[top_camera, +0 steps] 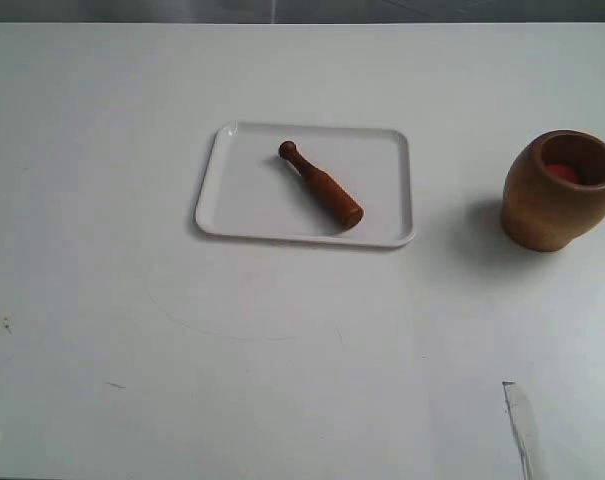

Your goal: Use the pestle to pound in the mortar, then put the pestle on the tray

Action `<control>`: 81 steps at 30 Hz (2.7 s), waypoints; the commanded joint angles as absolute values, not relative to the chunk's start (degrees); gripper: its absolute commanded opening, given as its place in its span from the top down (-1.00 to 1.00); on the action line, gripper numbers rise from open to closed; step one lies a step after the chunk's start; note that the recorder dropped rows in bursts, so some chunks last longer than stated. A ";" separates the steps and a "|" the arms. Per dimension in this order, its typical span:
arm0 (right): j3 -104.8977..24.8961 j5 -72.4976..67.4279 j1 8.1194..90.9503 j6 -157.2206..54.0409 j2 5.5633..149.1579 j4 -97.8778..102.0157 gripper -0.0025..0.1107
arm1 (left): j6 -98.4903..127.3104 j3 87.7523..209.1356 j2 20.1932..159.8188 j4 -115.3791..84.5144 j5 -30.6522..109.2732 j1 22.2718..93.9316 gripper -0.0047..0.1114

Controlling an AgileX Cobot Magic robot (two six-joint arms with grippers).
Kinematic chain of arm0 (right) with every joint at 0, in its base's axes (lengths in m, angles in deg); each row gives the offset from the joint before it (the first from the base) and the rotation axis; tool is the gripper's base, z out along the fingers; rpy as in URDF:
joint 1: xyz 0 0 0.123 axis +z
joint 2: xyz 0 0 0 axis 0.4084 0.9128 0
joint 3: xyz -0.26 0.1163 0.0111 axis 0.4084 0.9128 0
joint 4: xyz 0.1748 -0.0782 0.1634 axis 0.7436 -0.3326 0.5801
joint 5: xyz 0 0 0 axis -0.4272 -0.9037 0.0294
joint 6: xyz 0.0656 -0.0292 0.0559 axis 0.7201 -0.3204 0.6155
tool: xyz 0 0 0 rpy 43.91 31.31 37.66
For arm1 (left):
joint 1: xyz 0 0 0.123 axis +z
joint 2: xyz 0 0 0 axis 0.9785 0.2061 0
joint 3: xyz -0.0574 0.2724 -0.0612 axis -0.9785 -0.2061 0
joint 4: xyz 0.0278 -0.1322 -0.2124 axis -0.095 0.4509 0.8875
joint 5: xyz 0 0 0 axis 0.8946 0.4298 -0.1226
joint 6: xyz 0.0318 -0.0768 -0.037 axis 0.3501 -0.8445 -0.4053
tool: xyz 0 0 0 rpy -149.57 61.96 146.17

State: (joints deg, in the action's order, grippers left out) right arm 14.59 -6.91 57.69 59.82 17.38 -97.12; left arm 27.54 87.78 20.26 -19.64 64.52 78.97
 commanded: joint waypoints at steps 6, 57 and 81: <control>20.03 1.98 42.37 60.44 5.56 -97.59 0.96 | 27.07 87.75 20.19 -19.22 64.34 78.52 0.92; 24.90 -5.02 40.15 -32.83 5.56 -15.41 0.96 | 27.07 87.75 20.19 -19.22 64.34 78.52 0.92; 24.90 -12.23 37.29 -56.48 5.56 -0.11 0.96 | 27.07 87.75 20.19 -19.22 64.34 78.52 0.92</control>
